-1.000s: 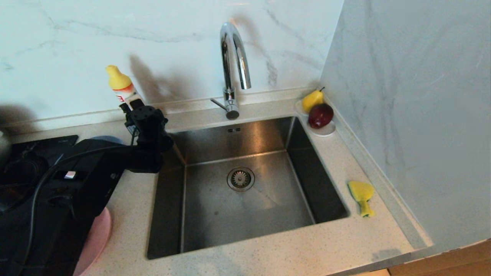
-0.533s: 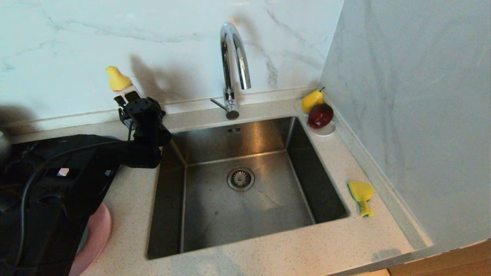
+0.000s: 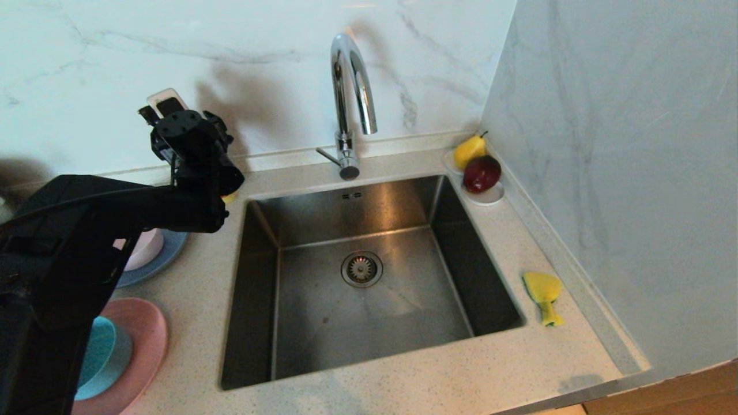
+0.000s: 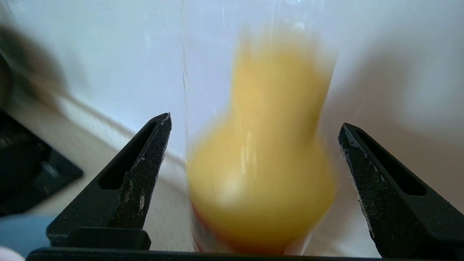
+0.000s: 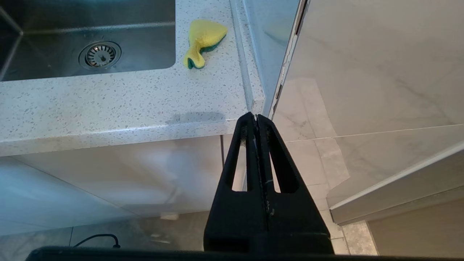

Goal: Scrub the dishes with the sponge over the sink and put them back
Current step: Place the dish soap on the table, then turn on the faucet

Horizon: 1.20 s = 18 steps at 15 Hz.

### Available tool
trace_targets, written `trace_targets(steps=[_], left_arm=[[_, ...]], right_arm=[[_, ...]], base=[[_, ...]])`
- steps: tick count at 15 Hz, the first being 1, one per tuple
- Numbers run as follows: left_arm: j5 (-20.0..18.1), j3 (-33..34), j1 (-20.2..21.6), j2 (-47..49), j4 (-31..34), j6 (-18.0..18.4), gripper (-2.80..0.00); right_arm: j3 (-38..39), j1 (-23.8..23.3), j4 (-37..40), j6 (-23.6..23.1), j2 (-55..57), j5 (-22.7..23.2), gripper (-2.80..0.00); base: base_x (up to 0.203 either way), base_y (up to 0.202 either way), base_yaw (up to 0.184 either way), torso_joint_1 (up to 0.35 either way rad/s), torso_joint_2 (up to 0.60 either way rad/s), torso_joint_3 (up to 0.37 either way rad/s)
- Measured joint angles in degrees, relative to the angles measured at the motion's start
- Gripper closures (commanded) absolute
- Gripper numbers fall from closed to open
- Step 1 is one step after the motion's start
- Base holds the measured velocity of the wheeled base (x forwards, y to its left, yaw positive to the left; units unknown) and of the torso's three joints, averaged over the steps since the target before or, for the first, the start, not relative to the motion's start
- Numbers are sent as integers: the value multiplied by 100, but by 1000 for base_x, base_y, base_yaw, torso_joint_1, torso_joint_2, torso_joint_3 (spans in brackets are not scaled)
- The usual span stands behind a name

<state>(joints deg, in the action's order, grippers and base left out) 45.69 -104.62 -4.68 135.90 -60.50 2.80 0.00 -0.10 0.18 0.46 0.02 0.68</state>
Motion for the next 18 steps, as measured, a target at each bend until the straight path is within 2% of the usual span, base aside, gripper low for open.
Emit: trace_targets(steps=[6, 7, 13, 15, 18], left_arm=[[-29, 370, -55, -1152, 251, 155, -280], [-31, 404, -61, -1360, 350, 160, 0], [-149, 876, -66, -2775, 937, 179, 0], [-367, 962, -59, -3319, 1391, 179, 0], [-719, 1090, -38, -4225, 2403, 166, 0]], right_arm=[[0, 0, -2, -2, 0, -2, 0], [0, 0, 0, -2, 0, 0, 0], [0, 0, -2, -2, 0, -2, 0], [0, 0, -2, -2, 0, -2, 0], [0, 0, -1, -1, 0, -1, 0]], base=[[0, 0, 0, 0, 0, 0], [0, 0, 0, 0, 0, 0], [0, 0, 0, 0, 0, 0], [0, 0, 0, 0, 0, 0], [0, 0, 0, 0, 0, 0]])
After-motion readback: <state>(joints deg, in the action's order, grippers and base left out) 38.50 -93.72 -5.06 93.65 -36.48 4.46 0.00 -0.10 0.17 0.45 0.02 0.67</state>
